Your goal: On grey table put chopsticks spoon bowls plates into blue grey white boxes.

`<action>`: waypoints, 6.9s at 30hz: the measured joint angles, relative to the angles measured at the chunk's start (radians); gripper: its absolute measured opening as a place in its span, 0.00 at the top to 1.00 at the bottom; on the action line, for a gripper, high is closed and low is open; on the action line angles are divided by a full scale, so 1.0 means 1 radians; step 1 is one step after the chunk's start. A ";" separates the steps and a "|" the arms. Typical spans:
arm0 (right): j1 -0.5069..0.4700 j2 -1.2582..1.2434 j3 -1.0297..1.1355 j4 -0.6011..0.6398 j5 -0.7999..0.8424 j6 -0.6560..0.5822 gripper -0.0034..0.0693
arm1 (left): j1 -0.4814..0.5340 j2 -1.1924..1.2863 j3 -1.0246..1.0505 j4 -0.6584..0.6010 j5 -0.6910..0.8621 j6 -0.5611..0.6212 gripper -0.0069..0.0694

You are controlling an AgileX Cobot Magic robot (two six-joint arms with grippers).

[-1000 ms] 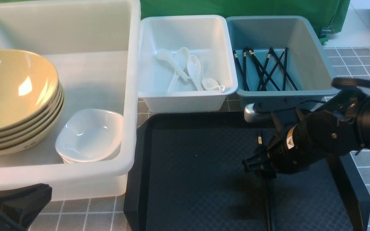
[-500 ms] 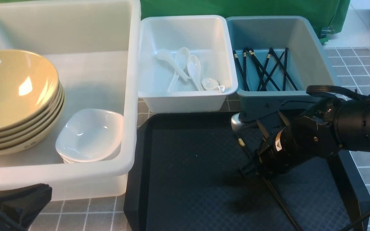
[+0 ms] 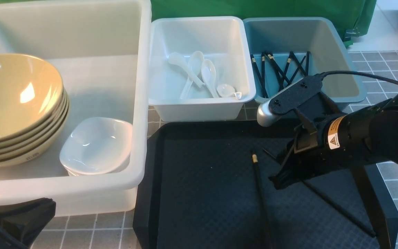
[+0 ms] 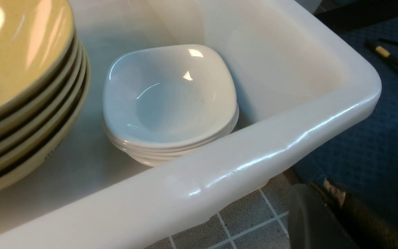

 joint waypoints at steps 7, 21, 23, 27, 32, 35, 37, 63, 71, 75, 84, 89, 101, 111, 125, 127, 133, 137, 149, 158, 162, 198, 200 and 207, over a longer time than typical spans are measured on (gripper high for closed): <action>-0.019 0.048 -0.001 0.001 0.031 0.004 0.90 | 0.000 0.000 0.000 0.000 0.003 -0.001 0.92; 0.105 0.296 -0.095 0.303 -0.006 -0.081 0.39 | 0.000 0.000 0.000 0.000 0.003 -0.003 0.92; 0.122 0.342 -0.111 0.303 -0.014 -0.083 0.35 | 0.000 0.000 0.000 0.000 0.003 -0.003 0.92; 0.130 0.398 -0.140 0.293 -0.038 -0.089 0.36 | 0.000 0.000 0.000 0.000 0.003 -0.003 0.92; 0.131 0.428 -0.178 0.213 -0.008 -0.114 0.64 | 0.000 0.000 0.000 0.000 0.003 -0.003 0.92; 0.131 0.421 -0.180 0.179 -0.001 -0.122 0.83 | 0.000 0.000 0.000 0.001 0.003 -0.003 0.92; 0.131 0.404 -0.176 0.173 0.021 -0.129 0.85 | 0.000 0.000 0.000 0.001 0.003 -0.003 0.92; -0.339 0.296 -0.426 0.057 -0.594 -0.056 0.61 | 0.000 0.000 0.002 0.031 -0.021 -0.003 0.92; -0.346 0.272 -0.614 0.057 0.216 -0.117 0.44 | 0.000 0.000 0.020 0.031 -0.044 -0.003 0.92; -0.346 0.264 -0.550 0.099 0.414 -0.246 0.47 | 0.000 0.000 0.020 0.031 -0.049 -0.003 0.92; -0.313 0.311 -0.173 0.133 0.337 -0.350 0.56 | 0.000 0.000 0.020 0.031 -0.050 -0.003 0.92; -0.275 0.350 -0.107 0.126 0.252 -0.359 0.57 | 0.000 0.000 0.020 0.031 -0.050 -0.003 0.92; -0.200 0.349 -0.119 0.099 0.246 -0.383 0.86 | 0.000 0.000 0.020 0.031 -0.049 -0.005 0.92; -0.074 0.055 -0.118 0.136 0.157 -0.709 0.87 | 0.000 0.000 0.020 0.031 -0.049 -0.004 0.92; -0.264 0.188 -0.187 0.142 -0.865 -0.289 0.59 | 0.000 0.000 0.040 0.034 -0.068 -0.005 0.92; -0.273 0.202 -0.218 0.144 -0.780 -0.245 0.49 | 0.000 0.000 0.040 0.035 -0.070 -0.004 0.92; -0.277 0.098 -0.361 0.145 -0.411 -0.188 0.41 | 0.000 0.000 0.040 0.060 -0.072 -0.004 0.92; -0.277 -0.072 -0.417 0.145 -0.169 -0.283 0.64 | 0.000 0.000 0.040 0.067 -0.072 -0.004 0.92; -0.277 -0.874 0.240 0.149 -0.447 -0.398 0.91 | 0.000 0.000 0.040 0.076 -0.072 -0.004 0.92; -0.277 -1.314 0.772 0.152 -0.638 -0.400 0.91 | 0.000 0.000 0.040 0.076 -0.072 -0.004 0.92; -0.277 -1.444 0.930 0.152 -0.638 -0.400 0.91 | 0.000 0.000 0.040 0.076 -0.072 -0.004 0.92; -0.702 -1.456 0.960 -0.092 -0.219 0.095 0.88 | 0.000 0.000 0.041 0.079 -0.072 -0.004 0.92; -0.706 -1.456 0.960 -0.092 -0.219 0.096 0.88 | 0.000 0.000 0.041 0.079 -0.072 -0.004 0.92; -0.707 -1.456 0.960 -0.092 -0.219 0.096 0.87 | 0.000 0.000 0.041 0.079 -0.072 -0.001 0.92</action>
